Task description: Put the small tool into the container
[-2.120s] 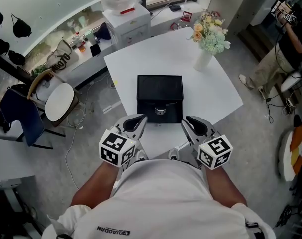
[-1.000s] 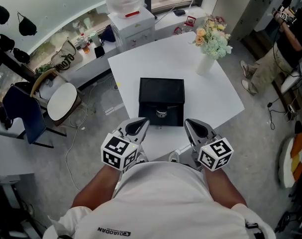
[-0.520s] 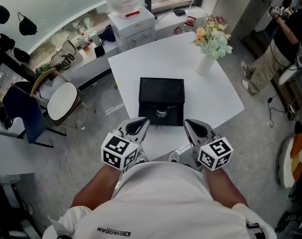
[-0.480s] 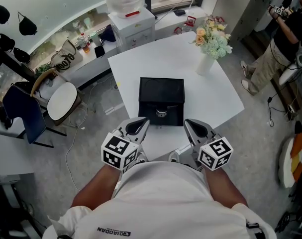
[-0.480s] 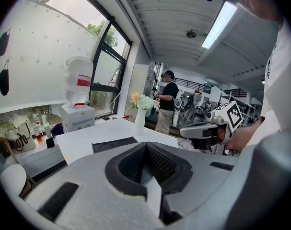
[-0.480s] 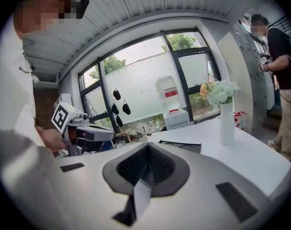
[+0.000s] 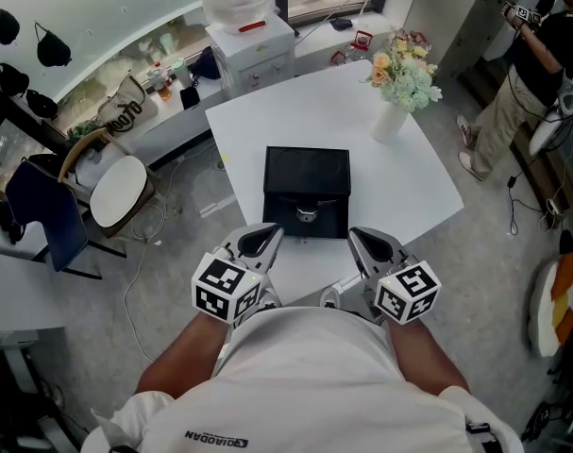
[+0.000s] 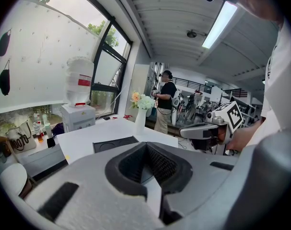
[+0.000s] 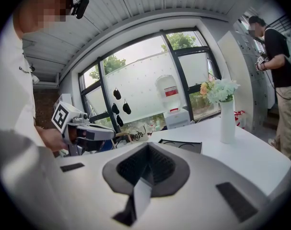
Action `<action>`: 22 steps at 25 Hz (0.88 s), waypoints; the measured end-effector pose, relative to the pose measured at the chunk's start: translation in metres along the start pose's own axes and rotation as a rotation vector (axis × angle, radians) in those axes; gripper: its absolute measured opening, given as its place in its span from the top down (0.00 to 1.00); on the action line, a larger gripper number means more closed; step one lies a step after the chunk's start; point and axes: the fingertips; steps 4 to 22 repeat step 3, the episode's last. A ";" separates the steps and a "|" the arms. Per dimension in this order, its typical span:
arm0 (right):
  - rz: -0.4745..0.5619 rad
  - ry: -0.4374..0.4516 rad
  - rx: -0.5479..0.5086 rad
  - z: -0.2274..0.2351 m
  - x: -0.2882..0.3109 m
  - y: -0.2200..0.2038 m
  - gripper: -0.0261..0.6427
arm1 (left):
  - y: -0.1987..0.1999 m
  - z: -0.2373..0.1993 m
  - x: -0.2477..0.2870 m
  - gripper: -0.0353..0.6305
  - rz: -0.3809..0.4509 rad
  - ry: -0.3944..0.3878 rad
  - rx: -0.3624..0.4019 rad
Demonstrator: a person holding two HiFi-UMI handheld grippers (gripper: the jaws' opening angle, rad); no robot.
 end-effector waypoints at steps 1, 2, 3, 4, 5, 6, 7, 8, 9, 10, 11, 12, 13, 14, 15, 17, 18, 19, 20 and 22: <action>0.000 0.000 0.000 0.000 0.000 0.000 0.95 | 0.000 0.000 0.000 0.93 0.000 0.000 0.000; 0.000 0.000 0.000 0.001 0.000 0.000 0.95 | 0.000 0.000 0.000 0.93 0.001 0.000 -0.001; 0.000 0.000 0.000 0.001 0.000 0.000 0.95 | 0.001 0.000 0.001 0.93 0.002 0.000 -0.001; 0.000 0.000 0.000 0.001 0.000 0.000 0.95 | 0.001 0.000 0.001 0.93 0.002 0.000 -0.001; 0.000 0.000 0.000 0.001 0.000 0.000 0.95 | 0.001 0.000 0.001 0.93 0.002 0.000 -0.001; 0.000 0.000 0.000 0.001 0.000 0.000 0.95 | 0.001 0.000 0.001 0.93 0.002 0.000 -0.001; 0.000 0.000 0.000 0.001 0.000 0.000 0.95 | 0.001 0.000 0.001 0.93 0.002 0.000 -0.001; 0.000 0.000 0.000 0.001 0.000 0.000 0.95 | 0.001 0.000 0.001 0.93 0.002 0.000 -0.001; 0.000 0.000 0.000 0.001 0.000 0.000 0.95 | 0.001 0.000 0.001 0.93 0.002 0.000 -0.001; 0.000 0.000 0.000 0.001 0.000 0.000 0.95 | 0.001 0.000 0.001 0.93 0.002 0.000 -0.001; 0.000 0.000 0.000 0.001 0.000 0.000 0.95 | 0.001 0.000 0.001 0.93 0.002 0.000 -0.001; 0.000 0.000 0.000 0.001 0.000 0.000 0.95 | 0.001 0.000 0.001 0.93 0.002 0.000 -0.001; 0.000 0.000 0.000 0.001 0.000 0.000 0.95 | 0.001 0.000 0.001 0.93 0.002 0.000 -0.001; 0.000 0.000 0.000 0.001 0.000 0.000 0.95 | 0.001 0.000 0.001 0.93 0.002 0.000 -0.001; 0.000 0.000 0.000 0.001 0.000 0.000 0.95 | 0.001 0.000 0.001 0.93 0.002 0.000 -0.001; 0.000 0.000 0.000 0.001 0.000 0.000 0.95 | 0.001 0.000 0.001 0.93 0.002 0.000 -0.001; 0.000 0.000 0.000 0.001 0.000 0.000 0.95 | 0.001 0.000 0.001 0.93 0.002 0.000 -0.001; 0.000 0.000 0.000 0.001 0.000 0.000 0.95 | 0.001 0.000 0.001 0.93 0.002 0.000 -0.001; 0.000 0.000 0.000 0.001 0.000 0.000 0.95 | 0.001 0.000 0.001 0.93 0.002 0.000 -0.001; 0.000 0.000 0.000 0.001 0.000 0.000 0.95 | 0.001 0.000 0.001 0.93 0.002 0.000 -0.001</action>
Point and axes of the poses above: the fingertips, and each gripper's own axes: x forward along the fingers, z to its right, y out of its top, and after that the axes turned 14 degrees about y, right-handed
